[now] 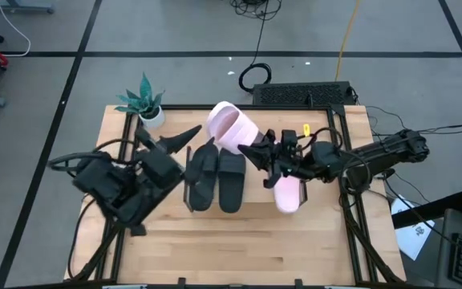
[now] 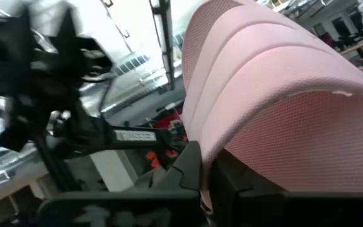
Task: Pick and place slides into the shelf
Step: Put the pink slipper on the shelf
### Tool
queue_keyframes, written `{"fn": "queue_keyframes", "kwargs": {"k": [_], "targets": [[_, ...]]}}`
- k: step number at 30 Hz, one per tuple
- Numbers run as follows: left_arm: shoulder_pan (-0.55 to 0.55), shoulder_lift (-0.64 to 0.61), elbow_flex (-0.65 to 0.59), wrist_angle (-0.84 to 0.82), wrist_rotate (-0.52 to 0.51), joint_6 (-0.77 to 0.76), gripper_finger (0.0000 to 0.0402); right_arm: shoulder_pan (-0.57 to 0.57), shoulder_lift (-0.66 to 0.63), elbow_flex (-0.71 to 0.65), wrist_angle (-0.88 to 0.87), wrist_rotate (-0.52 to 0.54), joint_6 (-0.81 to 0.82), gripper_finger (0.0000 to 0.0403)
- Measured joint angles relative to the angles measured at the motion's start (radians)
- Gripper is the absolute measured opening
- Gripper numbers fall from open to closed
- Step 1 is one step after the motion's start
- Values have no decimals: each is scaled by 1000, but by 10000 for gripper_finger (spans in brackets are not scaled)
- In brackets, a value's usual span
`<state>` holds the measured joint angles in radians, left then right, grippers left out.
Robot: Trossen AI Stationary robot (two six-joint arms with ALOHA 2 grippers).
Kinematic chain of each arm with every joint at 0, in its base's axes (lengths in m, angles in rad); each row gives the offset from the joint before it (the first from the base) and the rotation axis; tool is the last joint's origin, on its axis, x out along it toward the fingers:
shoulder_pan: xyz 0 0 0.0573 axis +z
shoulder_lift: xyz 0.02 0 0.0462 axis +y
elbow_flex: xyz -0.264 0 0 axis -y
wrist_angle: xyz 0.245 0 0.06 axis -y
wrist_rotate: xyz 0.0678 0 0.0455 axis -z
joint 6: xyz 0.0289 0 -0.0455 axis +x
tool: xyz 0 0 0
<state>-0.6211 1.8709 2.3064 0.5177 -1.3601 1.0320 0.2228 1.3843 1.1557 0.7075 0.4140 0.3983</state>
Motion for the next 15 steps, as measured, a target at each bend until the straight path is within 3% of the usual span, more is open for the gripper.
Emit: {"fn": "queue_keyframes", "kwargs": {"k": [5,9,15], "targets": [[-25,-8,50,8,20,-101,161,-14,0,0,2,-4,5,0],[-32,-68,47,-51,-68,-218,161,-12,0,0,1,-29,7,0],[-68,-143,48,-364,-67,-498,161,-13,0,0,-10,-78,9,0]]}}
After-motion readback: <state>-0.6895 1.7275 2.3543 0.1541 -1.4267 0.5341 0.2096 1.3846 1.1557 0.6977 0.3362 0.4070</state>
